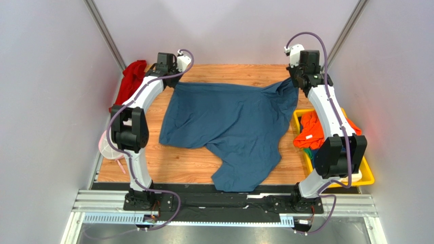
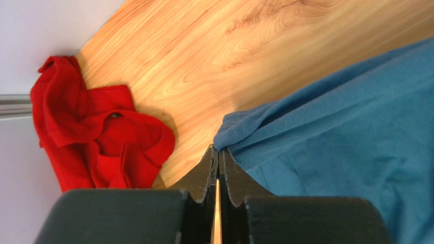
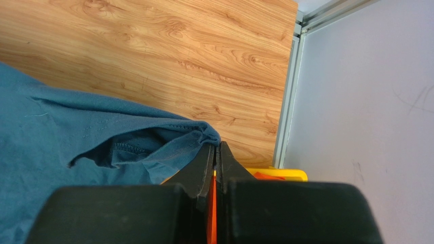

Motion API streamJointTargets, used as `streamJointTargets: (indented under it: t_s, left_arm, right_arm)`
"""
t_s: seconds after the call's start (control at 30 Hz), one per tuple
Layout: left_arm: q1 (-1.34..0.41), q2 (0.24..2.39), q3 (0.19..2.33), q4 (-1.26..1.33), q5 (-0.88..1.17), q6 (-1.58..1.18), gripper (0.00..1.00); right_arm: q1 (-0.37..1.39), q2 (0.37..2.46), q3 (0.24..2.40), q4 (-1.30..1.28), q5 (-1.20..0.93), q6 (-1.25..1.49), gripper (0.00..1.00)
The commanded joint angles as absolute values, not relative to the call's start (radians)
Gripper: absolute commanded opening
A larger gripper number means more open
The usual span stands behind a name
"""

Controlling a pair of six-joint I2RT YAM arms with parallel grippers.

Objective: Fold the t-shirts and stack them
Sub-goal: Flatten out the tshirt

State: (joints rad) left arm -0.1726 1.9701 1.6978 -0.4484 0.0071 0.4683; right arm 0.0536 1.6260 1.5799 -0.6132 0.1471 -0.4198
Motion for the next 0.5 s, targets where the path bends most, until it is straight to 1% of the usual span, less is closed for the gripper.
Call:
streamJointTargets:
  t_s: [0.0, 0.03, 0.1, 0.17, 0.27, 0.3, 0.33, 0.43, 0.47]
  left_arm:
    - [-0.193, 2.025, 1.770, -0.440, -0.027, 0.518, 0.08]
    - [-0.195, 2.031, 1.776, -0.437, -0.031, 0.520, 0.13]
    - [-0.198, 2.051, 1.796, -0.433, -0.037, 0.517, 0.19]
    - [-0.201, 2.066, 1.825, -0.431, -0.041, 0.512, 0.22]
    - [-0.204, 2.108, 1.879, -0.428, -0.058, 0.502, 0.35]
    - [-0.206, 2.115, 1.891, -0.429, -0.066, 0.497, 0.44]
    - [-0.206, 2.120, 1.904, -0.428, -0.071, 0.486, 0.49]
    - [-0.206, 2.122, 1.914, -0.420, -0.078, 0.459, 0.58]
    - [-0.206, 2.111, 1.902, -0.411, -0.074, 0.457, 0.60]
  right_arm:
    - [0.071, 1.651, 1.575, -0.532, 0.149, -0.446, 0.00]
    - [0.077, 1.657, 1.572, -0.532, 0.149, -0.446, 0.00]
    - [0.077, 1.661, 1.574, -0.532, 0.149, -0.446, 0.00]
    - [0.078, 1.664, 1.571, -0.532, 0.150, -0.448, 0.00]
    - [0.080, 1.660, 1.565, -0.531, 0.150, -0.449, 0.00]
    - [0.078, 1.661, 1.563, -0.532, 0.152, -0.449, 0.00]
    - [0.080, 1.658, 1.563, -0.531, 0.153, -0.451, 0.00]
    - [0.080, 1.657, 1.557, -0.531, 0.161, -0.456, 0.00]
    - [0.080, 1.655, 1.555, -0.532, 0.161, -0.459, 0.00]
